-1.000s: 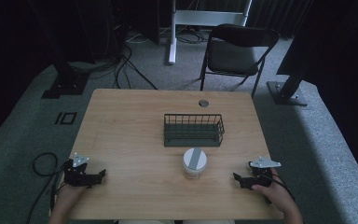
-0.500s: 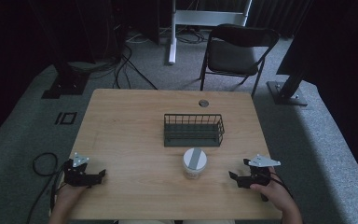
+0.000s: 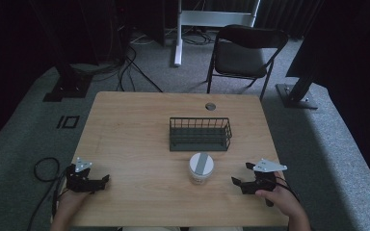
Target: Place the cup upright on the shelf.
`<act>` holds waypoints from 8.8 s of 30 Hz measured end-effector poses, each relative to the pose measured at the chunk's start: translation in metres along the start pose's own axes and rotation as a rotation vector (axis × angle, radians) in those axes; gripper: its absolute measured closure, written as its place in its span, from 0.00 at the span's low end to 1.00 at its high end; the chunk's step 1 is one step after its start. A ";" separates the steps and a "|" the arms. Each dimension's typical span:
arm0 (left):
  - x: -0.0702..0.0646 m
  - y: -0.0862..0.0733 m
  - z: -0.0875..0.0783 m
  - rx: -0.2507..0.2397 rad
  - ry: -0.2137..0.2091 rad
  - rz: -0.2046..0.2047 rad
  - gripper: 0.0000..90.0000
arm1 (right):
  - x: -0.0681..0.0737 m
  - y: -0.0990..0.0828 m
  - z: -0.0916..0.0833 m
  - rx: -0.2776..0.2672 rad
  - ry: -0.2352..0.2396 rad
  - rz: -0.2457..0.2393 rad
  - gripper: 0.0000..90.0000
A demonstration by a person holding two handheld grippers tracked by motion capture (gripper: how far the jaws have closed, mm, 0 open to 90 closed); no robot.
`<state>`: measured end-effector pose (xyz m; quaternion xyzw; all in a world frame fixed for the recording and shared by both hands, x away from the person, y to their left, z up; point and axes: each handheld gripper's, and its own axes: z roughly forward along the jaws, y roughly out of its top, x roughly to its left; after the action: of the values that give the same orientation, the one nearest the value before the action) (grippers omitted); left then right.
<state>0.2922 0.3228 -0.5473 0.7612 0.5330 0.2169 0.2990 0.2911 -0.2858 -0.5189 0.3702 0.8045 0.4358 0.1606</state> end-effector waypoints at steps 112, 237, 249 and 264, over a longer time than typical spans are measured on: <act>0.000 0.000 0.000 0.000 -0.002 0.001 0.01 | 0.084 0.037 0.091 -0.178 0.124 -0.090 0.20; 0.000 0.000 0.000 0.000 -0.002 0.001 0.01 | 0.047 0.169 0.151 -0.171 -0.430 0.236 0.20; 0.000 0.000 0.000 0.000 -0.002 0.001 0.01 | 0.047 0.168 0.159 -0.134 -0.433 0.238 0.20; 0.000 0.000 0.000 0.000 -0.002 0.001 0.01 | 0.042 0.169 0.165 -0.106 -0.455 0.246 0.20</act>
<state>0.2923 0.3228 -0.5472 0.7618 0.5322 0.2162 0.2994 0.4351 -0.1003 -0.4712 0.5449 0.6726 0.3989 0.3025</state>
